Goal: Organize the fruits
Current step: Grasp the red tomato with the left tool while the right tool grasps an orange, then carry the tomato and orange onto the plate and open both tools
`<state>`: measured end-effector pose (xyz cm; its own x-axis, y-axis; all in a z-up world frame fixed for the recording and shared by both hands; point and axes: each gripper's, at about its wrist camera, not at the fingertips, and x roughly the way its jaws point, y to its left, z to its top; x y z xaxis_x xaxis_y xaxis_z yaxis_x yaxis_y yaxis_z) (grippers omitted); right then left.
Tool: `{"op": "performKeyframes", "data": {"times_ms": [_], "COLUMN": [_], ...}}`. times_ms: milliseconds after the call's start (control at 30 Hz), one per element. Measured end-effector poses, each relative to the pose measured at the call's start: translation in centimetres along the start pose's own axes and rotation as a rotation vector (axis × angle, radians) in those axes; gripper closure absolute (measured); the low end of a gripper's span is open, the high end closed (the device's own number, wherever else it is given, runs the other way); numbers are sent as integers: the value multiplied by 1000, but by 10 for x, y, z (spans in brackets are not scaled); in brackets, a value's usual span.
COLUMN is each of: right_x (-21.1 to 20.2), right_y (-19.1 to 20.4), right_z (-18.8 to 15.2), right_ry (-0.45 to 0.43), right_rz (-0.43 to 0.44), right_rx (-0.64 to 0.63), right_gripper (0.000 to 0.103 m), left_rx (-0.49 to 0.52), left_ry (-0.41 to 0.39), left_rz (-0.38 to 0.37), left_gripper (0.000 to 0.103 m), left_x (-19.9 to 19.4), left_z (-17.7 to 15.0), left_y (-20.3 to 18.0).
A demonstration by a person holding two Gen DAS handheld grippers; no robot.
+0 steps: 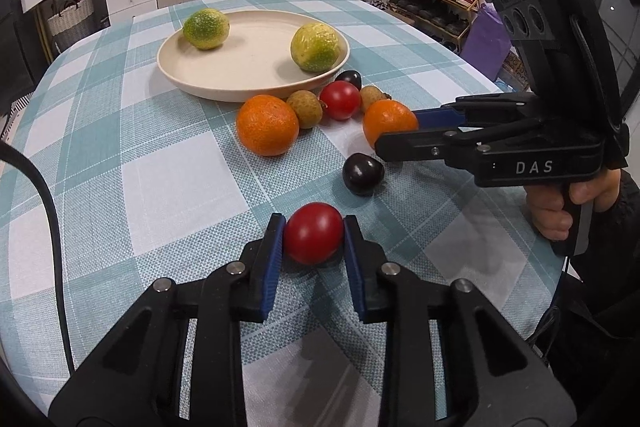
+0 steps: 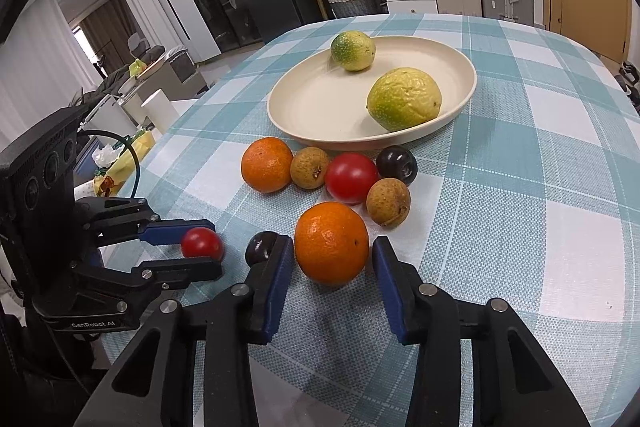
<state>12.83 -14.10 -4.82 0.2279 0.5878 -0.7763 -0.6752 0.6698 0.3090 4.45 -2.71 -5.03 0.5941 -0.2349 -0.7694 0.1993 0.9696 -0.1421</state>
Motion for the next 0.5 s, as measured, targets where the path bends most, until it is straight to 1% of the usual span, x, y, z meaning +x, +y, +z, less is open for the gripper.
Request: {"op": "performKeyframes", "data": {"times_ms": [200,300,500], "right_x": [1,1,-3], "right_y": [0,0,4], "right_z": [-1,-1,-1], "right_ry": [-5,-9,-30], "right_rz": [-4,-6,-2], "right_rx": [-2,-10,-24], "right_gripper": [67,67,68], "left_rx": [-16,-20,-41], "left_ry": [-22,-34,-68], "left_rz": [9,3,15], "left_gripper": [77,77,77], "left_x": [-3,-6,-11], "left_z": [2,2,4], "left_y": [3,5,9]}}
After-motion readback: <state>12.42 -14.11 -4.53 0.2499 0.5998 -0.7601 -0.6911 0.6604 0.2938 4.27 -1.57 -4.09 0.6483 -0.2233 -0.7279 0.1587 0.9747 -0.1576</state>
